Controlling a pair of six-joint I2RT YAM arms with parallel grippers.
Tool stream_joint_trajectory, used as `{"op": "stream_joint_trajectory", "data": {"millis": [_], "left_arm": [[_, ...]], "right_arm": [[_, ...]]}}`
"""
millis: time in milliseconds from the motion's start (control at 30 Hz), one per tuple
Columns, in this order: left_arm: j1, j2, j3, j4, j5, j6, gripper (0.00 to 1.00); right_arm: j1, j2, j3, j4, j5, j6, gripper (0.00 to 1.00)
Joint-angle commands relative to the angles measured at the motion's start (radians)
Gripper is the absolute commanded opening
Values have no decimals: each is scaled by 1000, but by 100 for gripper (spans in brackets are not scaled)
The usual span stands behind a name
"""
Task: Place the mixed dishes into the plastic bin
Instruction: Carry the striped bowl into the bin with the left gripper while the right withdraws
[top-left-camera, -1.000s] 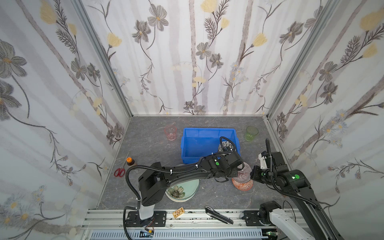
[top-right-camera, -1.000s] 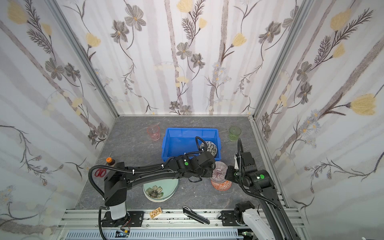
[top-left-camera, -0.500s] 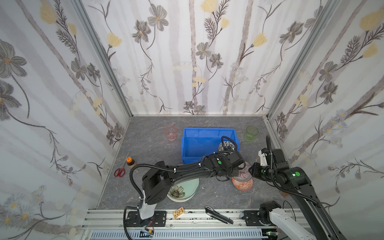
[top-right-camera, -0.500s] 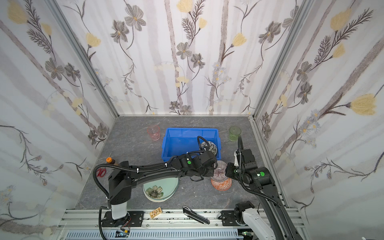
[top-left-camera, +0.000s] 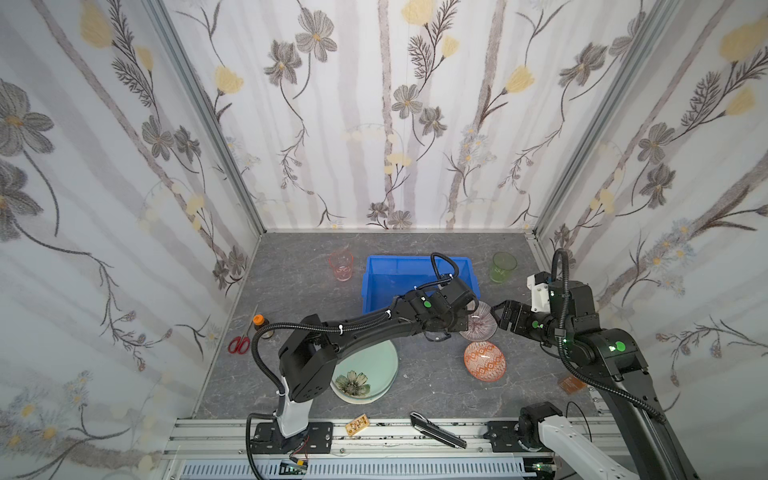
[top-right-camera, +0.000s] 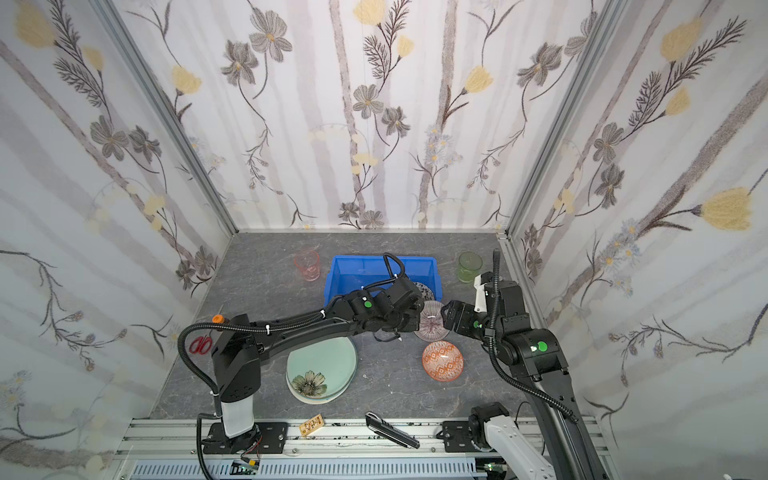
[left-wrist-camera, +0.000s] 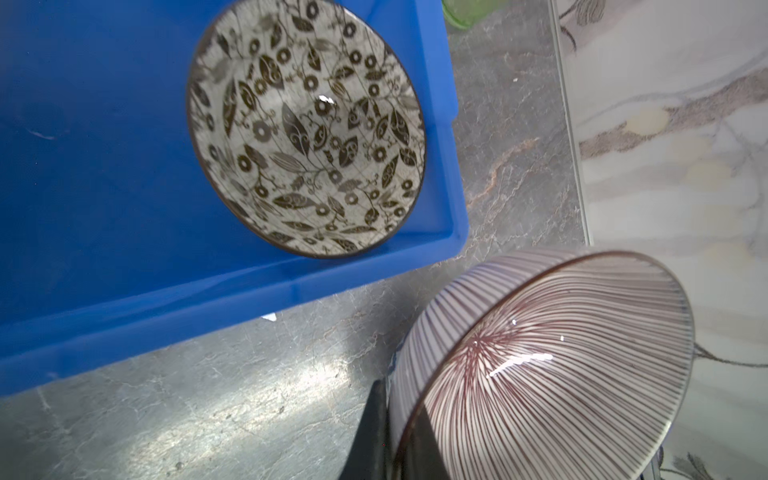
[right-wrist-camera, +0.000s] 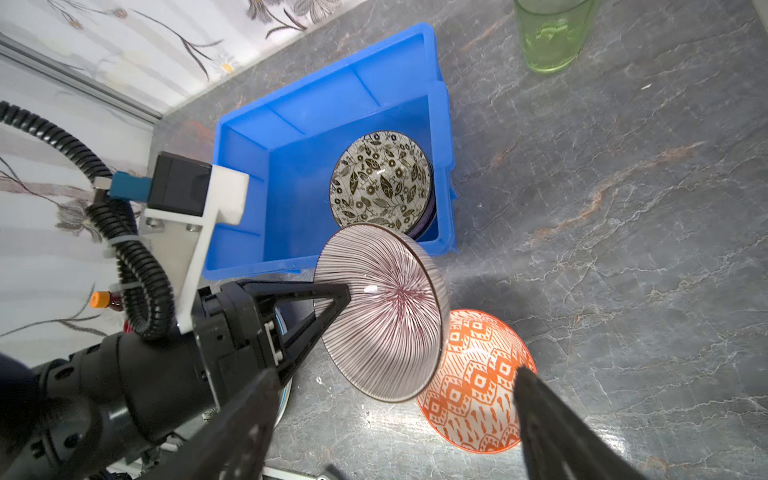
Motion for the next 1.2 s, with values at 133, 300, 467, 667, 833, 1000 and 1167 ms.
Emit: {"op": "stream_joint_trajectory", "data": {"millis": [133,300,467,667,833,1000,1167], "left_arm": [[87,16,57,2,19,70,0],[155,50,116,-40,27,109,0],[200,120,199,-84,35,147,0],[216,204,278,-117,51,176,0],[219,250,317,-129,65,185,0],[219,282,336,-138,74,191,0],[219,289,340,-143,81,191,0]], "right_arm": [[-28,6,23,73,-47,-42,100],[-51,20,-14,116,-74,-55,100],[-78,8,-62,123,-75,-75,100],[-114,-7,-118,136,-100,-93,100],[-129,-16,-153,139,-109,-107,100],[-138,-23,-190,153,-121,-110,100],[-143,-26,-201,162,-132,-108,100]]}}
